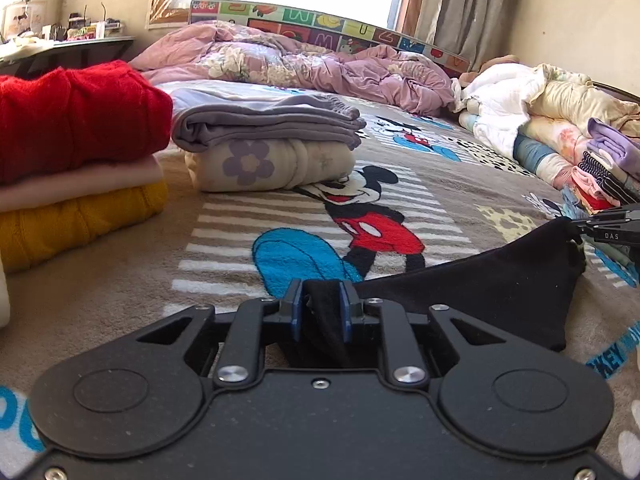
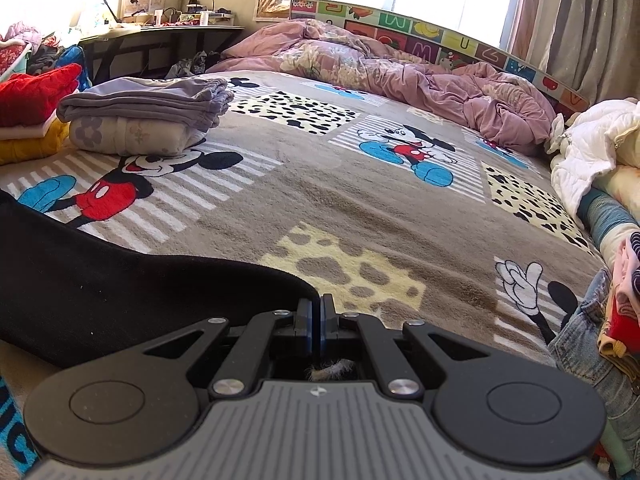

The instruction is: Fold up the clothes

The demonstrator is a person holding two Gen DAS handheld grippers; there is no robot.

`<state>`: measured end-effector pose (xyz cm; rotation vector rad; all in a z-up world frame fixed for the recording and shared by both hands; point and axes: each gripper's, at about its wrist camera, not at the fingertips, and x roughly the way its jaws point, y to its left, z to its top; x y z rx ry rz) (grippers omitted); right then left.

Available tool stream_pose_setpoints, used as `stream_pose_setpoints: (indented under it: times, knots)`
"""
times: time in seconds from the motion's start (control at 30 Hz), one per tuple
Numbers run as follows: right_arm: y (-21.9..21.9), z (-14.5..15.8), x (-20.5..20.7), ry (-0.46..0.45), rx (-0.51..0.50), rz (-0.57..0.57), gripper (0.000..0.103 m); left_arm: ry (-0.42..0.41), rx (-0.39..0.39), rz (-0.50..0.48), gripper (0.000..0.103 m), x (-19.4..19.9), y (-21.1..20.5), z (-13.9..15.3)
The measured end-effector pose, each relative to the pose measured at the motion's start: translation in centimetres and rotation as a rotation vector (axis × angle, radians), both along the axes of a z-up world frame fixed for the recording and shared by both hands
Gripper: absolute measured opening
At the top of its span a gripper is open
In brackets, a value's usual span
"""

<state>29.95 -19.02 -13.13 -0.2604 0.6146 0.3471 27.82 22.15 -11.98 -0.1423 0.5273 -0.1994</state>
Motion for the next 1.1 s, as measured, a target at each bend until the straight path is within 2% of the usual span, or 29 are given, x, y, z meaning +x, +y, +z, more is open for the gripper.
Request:
stream_pose_setpoints:
  times: [0.13, 0.23, 0.67, 1.1]
  knots:
    - [-0.4, 0.4, -0.2, -0.004, 0.02, -0.006, 0.004, -0.073, -0.02, 0.029, 0.015, -0.6, 0.5, 0.8]
    - [-0.5, 0.4, 0.1, 0.01, 0.026, -0.005, 0.004, -0.083, -0.023, 0.051, 0.015, -0.5, 0.7, 0.8]
    - [0.0, -0.5, 1.9, 0.083, 0.008, 0.018, 0.004, -0.054, 0.007, 0.098, 0.015, 0.5, 0.7, -0.3]
    - [-0.4, -1.7, 3.2, 0.169, 0.02, 0.019, 0.005, -0.019, 0.024, 0.086, 0.016, 0.9, 0.5, -1.0]
